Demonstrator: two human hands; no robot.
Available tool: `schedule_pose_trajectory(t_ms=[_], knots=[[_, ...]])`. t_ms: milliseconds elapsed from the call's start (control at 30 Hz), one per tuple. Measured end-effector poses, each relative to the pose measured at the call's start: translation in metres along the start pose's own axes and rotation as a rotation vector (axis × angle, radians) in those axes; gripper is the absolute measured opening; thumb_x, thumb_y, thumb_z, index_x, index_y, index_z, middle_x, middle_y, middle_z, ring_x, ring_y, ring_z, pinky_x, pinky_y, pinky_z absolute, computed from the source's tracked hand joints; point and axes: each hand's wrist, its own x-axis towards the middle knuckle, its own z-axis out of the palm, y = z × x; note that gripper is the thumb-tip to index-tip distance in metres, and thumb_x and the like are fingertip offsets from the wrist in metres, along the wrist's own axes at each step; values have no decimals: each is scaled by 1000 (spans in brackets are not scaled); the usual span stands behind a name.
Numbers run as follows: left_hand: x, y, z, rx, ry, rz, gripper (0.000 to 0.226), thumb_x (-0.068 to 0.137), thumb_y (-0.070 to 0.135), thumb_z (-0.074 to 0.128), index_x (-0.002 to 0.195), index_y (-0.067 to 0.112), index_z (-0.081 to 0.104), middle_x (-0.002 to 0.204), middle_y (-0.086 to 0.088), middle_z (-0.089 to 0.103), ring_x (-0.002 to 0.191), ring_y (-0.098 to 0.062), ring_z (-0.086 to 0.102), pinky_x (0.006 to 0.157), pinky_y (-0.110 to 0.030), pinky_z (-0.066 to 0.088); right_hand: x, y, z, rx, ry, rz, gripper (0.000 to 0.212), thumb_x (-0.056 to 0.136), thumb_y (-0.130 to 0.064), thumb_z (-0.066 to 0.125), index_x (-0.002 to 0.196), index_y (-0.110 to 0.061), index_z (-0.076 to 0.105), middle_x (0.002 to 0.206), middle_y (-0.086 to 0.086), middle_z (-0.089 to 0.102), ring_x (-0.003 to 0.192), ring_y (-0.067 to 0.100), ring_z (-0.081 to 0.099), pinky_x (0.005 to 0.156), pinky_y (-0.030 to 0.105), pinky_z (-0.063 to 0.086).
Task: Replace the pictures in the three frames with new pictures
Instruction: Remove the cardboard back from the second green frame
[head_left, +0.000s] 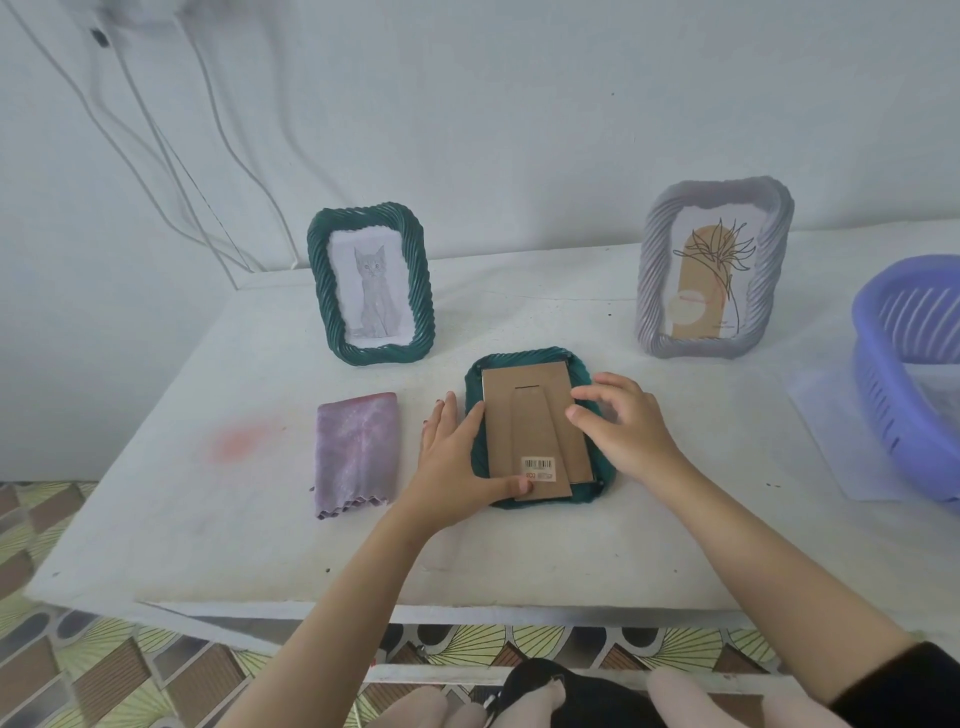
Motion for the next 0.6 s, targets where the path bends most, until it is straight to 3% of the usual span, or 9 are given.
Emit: schedule_pose_trajectory(t_ms=[67, 200, 400, 500, 600], knots=[[0, 0, 0, 8, -7, 1, 105, 71, 49, 72, 148, 23, 7, 156, -4, -14, 142, -17, -20, 117, -38, -5, 3, -1, -1, 72, -13, 46, 28, 84, -25, 62, 112, -20, 65, 139, 0, 41, 128, 19, 38, 111, 35, 28], [0, -2, 1, 18, -3, 18, 105, 72, 51, 70, 149, 26, 4, 156, -1, -17, 141, -16, -21, 116, -38, -6, 6, -2, -6, 256, -71, 126, 26, 84, -17, 62, 111, -17, 65, 142, -1, 37, 127, 14, 40, 103, 25, 28], [-3, -6, 5, -12, 63, 95, 104, 72, 49, 71, 147, 29, 1, 155, 5, -14, 141, -10, -19, 117, -37, -3, -1, -8, -12, 386, -93, 126, 30, 85, -10, 61, 114, -16, 62, 136, -3, 39, 119, 7, 39, 95, 21, 26], [-4, -8, 7, -44, 85, 115, 105, 72, 48, 72, 147, 30, 0, 155, 9, -13, 141, -8, -18, 118, -38, 0, -7, -10, -12, 403, -84, 93, 30, 86, -9, 60, 114, -18, 62, 126, -6, 43, 113, 7, 41, 93, 20, 27], [-5, -9, 8, -54, 103, 132, 105, 72, 48, 72, 146, 31, -1, 154, 13, -11, 141, -7, -16, 118, -36, 1, -9, -11, -12, 405, -79, 84, 30, 86, -9, 59, 113, -20, 61, 95, -4, 48, 89, 8, 47, 86, 18, 33]])
